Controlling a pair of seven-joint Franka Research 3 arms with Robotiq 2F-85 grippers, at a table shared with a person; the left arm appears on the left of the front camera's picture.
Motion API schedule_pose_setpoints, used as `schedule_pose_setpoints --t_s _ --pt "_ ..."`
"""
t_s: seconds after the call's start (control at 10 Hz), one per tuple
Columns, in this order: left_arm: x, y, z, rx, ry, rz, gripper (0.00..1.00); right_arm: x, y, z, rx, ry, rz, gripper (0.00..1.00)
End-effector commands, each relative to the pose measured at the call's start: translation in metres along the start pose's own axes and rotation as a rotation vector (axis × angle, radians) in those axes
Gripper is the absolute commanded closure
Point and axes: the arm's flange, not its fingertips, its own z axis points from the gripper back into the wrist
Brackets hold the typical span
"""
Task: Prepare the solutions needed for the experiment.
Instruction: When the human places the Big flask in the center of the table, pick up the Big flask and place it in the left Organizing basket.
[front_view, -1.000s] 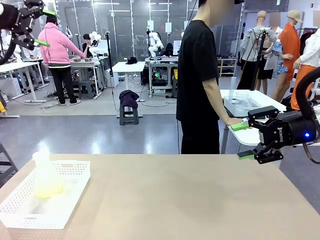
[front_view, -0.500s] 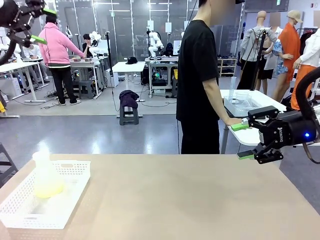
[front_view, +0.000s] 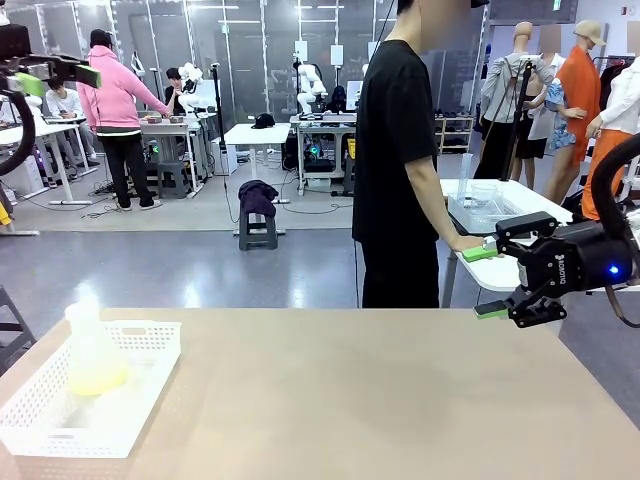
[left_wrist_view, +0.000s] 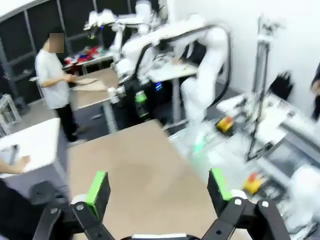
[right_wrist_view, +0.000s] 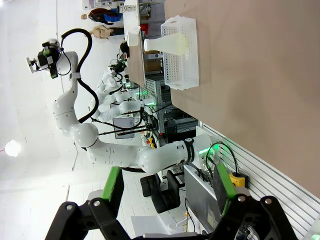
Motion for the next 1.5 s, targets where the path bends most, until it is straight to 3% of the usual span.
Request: schedule_pose_setpoints --t_s 0.0,0.3,0.4,0.5,0.6,0.8,1.0,1.1,1.4 --pt "0.005 0.008 0.004 0.069 0.061 -0.135 0.0 0.001 0.001 -0.001 0.014 -0.004 0.01 0.1" --pt "0.005 0.008 0.004 0.069 0.061 -0.135 0.0 0.001 0.001 -0.001 0.014 -0.004 0.01 0.1" --pt "0.007 0.004 0.004 0.04 0.019 -0.082 0.0 0.001 0.001 -0.001 0.014 -0.004 0.01 0.1" --pt "-0.004 -0.016 -0.009 0.001 -0.039 0.253 0.0 0.001 0.001 -0.001 0.014 -0.004 0.01 0.1" --pt "-0.013 -0.037 -0.02 -0.049 -0.1 0.492 0.0 0.001 0.001 -0.001 0.014 -0.004 0.01 0.1" --pt "-0.029 -0.062 -0.017 -0.09 -0.11 0.719 0.0 0.001 0.001 -0.001 0.014 -0.004 0.01 0.1" --pt "-0.049 -0.07 -0.024 -0.265 -0.156 0.902 0.0 0.001 0.001 -0.001 0.014 -0.004 0.01 0.1" --pt "-0.05 -0.029 -0.052 -0.049 -0.079 0.685 0.0 0.001 0.001 -0.001 0.014 -0.004 0.01 0.1" --pt "-0.05 -0.029 -0.052 -0.049 -0.079 0.685 0.0 0.001 0.001 -0.001 0.014 -0.004 0.01 0.1"
